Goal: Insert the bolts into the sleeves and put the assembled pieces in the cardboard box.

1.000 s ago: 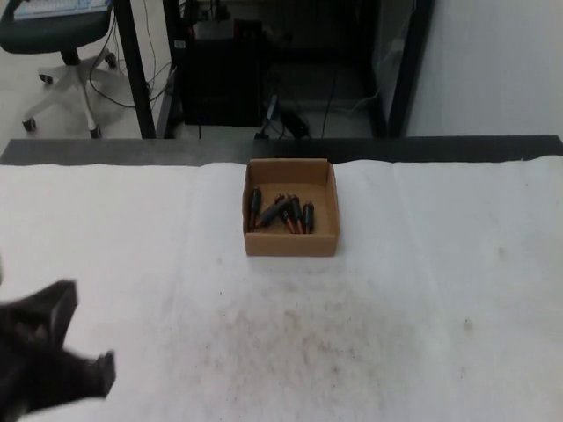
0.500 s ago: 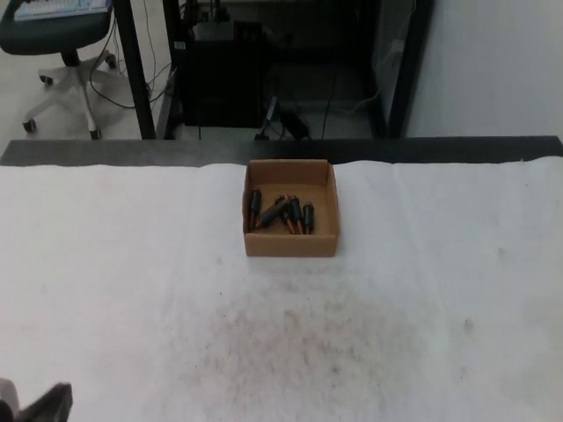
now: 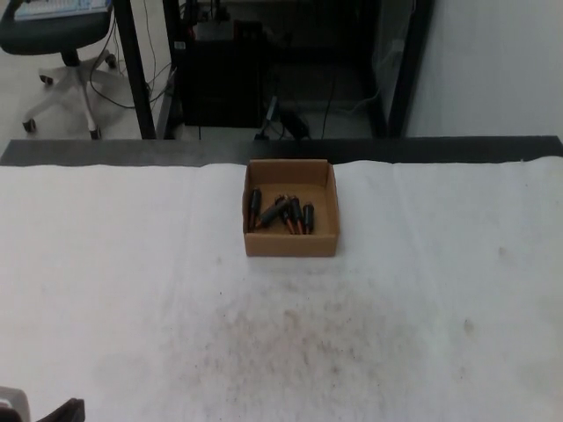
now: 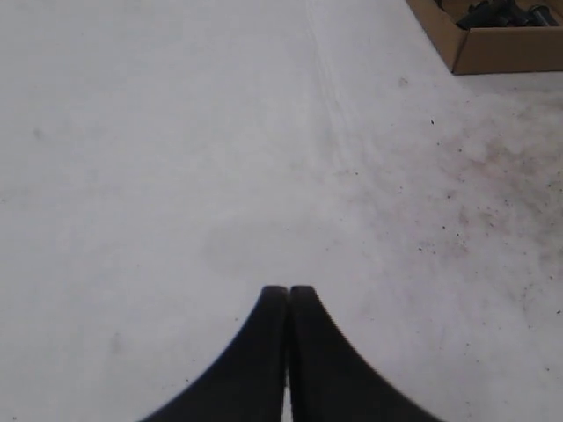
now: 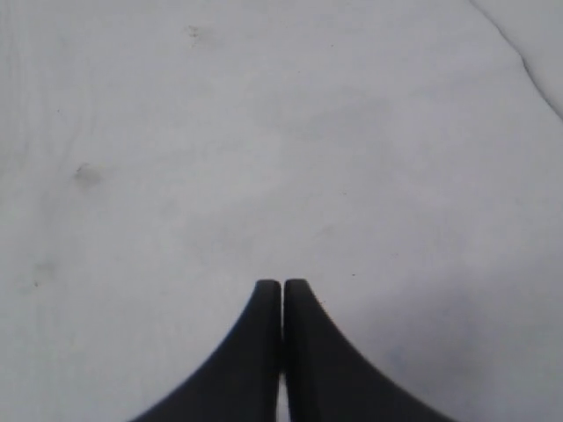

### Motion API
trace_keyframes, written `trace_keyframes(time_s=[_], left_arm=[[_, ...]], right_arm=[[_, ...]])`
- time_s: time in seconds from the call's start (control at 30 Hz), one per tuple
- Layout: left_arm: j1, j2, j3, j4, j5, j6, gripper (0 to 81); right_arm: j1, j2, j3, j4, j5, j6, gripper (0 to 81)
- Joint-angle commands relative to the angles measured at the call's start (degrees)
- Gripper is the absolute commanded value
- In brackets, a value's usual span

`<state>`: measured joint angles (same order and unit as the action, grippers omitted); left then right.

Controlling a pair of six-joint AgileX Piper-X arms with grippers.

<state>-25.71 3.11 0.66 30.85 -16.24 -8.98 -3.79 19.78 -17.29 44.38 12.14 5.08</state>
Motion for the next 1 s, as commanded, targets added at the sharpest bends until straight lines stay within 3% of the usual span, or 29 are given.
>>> trace_keyframes(time_s=[0.0, 0.43, 0.97], left_arm=[[0.1, -0.5, -0.7, 0.1, -0.9, -0.5, 0.3], [0.1, -0.5, -0.7, -0.3, 6.1, -0.5, 0.3], [0.1, -0.5, -0.7, -0.3, 6.1, -0.5, 0.3]], right_arm=[[-0.1, -0.4, 0.5, -1.1, -1.4, -1.2, 0.8], [-0.1, -0.4, 11.1, -14.8, -13.2, -3.9, 0.8], [-0.1, -0.4, 12.4, -16.3, -13.3, -4.7, 0.8]])
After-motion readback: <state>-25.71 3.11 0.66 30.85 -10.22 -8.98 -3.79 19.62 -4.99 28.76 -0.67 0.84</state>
